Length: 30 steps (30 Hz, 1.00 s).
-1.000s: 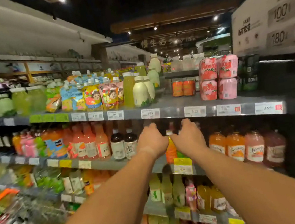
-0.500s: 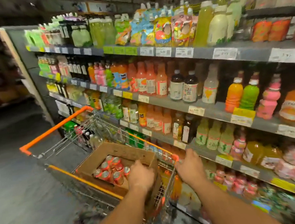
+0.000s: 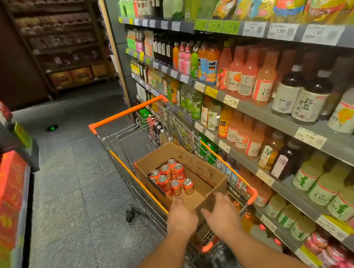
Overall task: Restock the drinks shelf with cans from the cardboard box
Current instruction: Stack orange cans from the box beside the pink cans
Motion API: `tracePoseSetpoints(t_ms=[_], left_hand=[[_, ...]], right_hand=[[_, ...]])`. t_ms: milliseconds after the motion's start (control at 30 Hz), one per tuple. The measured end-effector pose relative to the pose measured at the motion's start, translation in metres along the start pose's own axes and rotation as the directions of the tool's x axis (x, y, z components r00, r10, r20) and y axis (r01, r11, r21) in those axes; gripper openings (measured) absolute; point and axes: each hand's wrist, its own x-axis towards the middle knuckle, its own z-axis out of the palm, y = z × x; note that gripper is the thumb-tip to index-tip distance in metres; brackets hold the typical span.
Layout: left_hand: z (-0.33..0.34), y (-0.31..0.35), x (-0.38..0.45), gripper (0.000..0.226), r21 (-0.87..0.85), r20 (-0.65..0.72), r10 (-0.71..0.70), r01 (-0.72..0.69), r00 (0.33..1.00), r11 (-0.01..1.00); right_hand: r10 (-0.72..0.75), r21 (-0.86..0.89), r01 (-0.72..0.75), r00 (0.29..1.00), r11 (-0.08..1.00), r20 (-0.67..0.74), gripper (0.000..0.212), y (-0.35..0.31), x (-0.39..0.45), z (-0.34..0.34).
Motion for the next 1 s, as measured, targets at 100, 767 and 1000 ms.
tracePoseSetpoints(t_ms=[100, 767, 1000], left_hand=[[0.018, 0.007, 0.001, 0.05, -0.039, -0.039, -0.059, 0.058, 0.997, 0.998], [0.013, 0.021, 0.182, 0.052, -0.072, -0.105, -0.287, 0.281, 0.952, 0.957], [0.03, 0.003, 0.291, 0.046, -0.205, -0.121, -0.483, 0.454, 0.867, 0.867]], right_hand=[[-0.045, 0.0, 0.045, 0.998, 0.999, 0.041, 0.07, 0.017, 0.018, -0.001], [-0.12, -0.051, 0.139, 0.953, 0.989, 0.279, 0.065, -0.006, 0.21, 0.038], [-0.113, 0.036, 0.107, 0.95, 0.994, 0.29, 0.039, -0.015, 0.316, 0.114]])
